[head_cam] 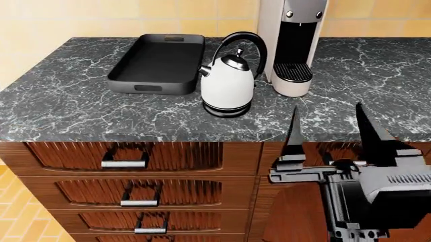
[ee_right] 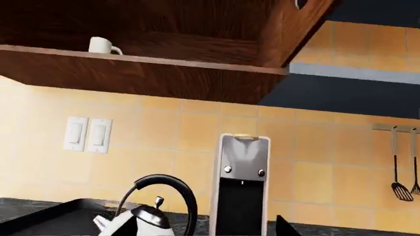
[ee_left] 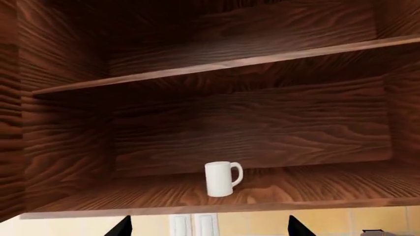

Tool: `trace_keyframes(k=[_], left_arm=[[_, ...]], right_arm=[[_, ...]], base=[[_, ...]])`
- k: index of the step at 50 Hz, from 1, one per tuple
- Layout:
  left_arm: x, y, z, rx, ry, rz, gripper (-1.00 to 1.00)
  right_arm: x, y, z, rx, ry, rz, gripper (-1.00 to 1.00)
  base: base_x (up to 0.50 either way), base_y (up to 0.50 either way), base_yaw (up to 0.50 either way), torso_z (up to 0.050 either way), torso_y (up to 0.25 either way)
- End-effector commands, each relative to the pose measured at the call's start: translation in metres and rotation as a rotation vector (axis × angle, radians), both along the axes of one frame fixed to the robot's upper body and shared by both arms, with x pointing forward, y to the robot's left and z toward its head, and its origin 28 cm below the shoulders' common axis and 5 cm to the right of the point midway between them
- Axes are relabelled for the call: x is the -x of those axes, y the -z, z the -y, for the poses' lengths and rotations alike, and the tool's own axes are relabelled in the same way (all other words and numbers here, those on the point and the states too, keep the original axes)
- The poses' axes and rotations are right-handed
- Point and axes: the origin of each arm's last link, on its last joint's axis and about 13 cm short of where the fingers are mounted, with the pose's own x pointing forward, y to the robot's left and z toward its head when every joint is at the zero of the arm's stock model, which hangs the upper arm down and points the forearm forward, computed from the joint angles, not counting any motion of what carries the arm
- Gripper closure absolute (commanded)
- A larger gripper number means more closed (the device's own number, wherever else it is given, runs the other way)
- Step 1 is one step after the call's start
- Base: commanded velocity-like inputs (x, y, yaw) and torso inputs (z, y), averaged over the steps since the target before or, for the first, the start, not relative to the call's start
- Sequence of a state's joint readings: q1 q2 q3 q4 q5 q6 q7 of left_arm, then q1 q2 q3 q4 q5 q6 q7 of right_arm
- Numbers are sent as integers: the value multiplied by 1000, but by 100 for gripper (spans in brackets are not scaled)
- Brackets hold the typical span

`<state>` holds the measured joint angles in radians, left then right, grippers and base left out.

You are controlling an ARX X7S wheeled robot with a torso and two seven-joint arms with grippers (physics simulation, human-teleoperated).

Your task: Pick the kettle from the counter and place it on the tray. Then pick the mug from the cabinet and place it on the tray. Then close the cabinet doors.

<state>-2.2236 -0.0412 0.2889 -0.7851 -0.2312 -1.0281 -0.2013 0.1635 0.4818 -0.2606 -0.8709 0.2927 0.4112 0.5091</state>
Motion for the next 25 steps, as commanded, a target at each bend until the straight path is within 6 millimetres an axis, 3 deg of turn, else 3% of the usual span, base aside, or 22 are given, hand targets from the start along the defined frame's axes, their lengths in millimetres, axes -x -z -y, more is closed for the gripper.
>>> trace_keyframes(k=[1, 12, 25], left_arm=[[1, 0, -5, -5, -13, -8, -100], [-1, 4, -10, -4, -20, -19, -100], [-2, 5, -13, 0, -23, -23, -100]], right_arm=[[33, -60, 22, 101, 212, 14, -100], [32, -83, 22, 115, 231, 29, -100], [24, -90, 31, 97, 283, 24, -100]], base=[[0, 0, 0, 0, 0], [0, 0, 0, 0, 0], [0, 0, 0, 0, 0]])
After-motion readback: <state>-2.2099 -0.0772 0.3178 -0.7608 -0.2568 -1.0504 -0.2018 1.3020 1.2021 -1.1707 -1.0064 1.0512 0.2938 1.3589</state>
